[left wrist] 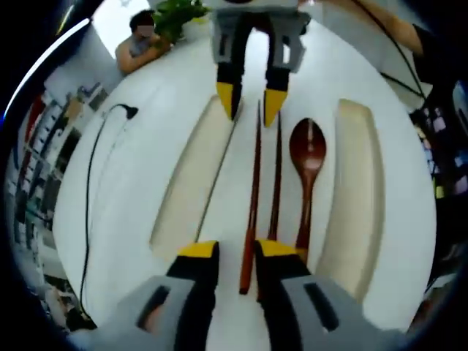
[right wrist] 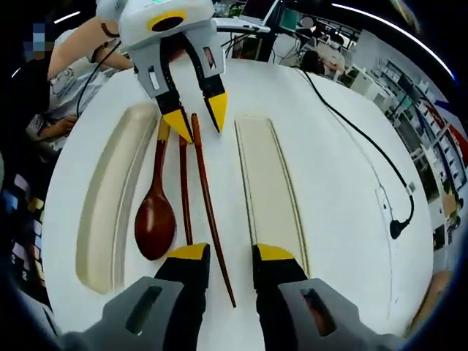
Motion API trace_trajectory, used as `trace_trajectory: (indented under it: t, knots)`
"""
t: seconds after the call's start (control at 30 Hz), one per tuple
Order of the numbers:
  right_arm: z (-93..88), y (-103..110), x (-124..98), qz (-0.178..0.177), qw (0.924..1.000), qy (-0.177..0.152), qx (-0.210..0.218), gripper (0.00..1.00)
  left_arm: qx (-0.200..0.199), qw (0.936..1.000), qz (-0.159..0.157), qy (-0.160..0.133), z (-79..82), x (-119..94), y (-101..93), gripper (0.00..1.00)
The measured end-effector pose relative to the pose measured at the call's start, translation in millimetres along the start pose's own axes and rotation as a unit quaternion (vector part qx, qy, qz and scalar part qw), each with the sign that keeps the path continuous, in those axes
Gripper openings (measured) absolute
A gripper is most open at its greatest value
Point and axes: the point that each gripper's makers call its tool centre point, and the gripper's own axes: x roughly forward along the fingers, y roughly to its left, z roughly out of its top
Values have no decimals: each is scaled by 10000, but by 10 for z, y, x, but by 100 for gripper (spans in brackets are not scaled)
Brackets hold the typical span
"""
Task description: Arrange the utensils inside the cutlery case until each visible utensil rests in its matching compartment.
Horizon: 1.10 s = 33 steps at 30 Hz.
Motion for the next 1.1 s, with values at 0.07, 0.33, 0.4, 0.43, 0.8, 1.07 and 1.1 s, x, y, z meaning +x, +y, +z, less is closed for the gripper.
trace_trajectory:
  t: [0.07,0.33,0.4,0.43,0.8,1.07,1.1]
  knots:
    - [4,6,18,42,10000,2,62,21,-104,9999,-74,-1,-3,6,-9,19]
    - [-34,92,29,321,9991,221,192,12,-385,9981,-491,13,4,26,-49,10]
    - [-34,92,33,349,9988,233,250,11,-440,9973,-584,22,2,29,-50,9]
    - [-33,93,33,376,9985,238,306,11,-453,9972,-598,13,3,28,-43,9]
    - [-17,127,53,415,9973,602,105,9,-337,9951,-836,411,29,53,-59,7]
    - [2,131,61,255,9994,125,-176,2,-66,9964,-759,370,25,46,-91,7]
    - [4,137,60,243,9995,90,-199,2,-37,9965,-750,369,23,45,-94,6]
